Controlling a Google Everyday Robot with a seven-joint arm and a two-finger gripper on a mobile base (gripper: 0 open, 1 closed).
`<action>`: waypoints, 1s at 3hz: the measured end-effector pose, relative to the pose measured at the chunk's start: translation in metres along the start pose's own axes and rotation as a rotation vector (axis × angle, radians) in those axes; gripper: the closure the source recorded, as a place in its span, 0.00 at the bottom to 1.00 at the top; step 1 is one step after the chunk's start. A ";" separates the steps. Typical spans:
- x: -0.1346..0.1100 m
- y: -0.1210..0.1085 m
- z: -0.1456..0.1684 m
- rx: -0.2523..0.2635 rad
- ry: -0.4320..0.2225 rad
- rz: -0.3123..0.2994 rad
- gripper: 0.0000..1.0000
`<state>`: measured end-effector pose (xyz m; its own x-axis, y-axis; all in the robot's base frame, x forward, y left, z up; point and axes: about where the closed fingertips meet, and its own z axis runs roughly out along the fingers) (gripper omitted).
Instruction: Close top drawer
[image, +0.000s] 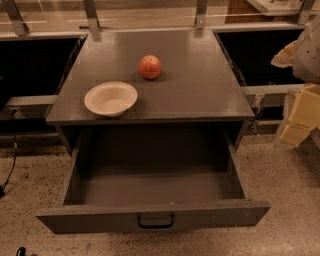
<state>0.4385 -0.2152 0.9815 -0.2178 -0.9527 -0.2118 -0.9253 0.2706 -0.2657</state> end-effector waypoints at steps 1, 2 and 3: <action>0.000 0.000 0.000 0.000 0.000 0.000 0.00; 0.005 0.004 0.018 -0.009 -0.005 0.000 0.00; 0.013 0.024 0.061 -0.060 -0.055 -0.003 0.16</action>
Offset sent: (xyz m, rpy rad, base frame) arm 0.0034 -0.0038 -0.0546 0.0173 0.0372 0.0081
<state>0.4328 -0.2128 0.9147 -0.1995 -0.9441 -0.2625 -0.9431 0.2577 -0.2102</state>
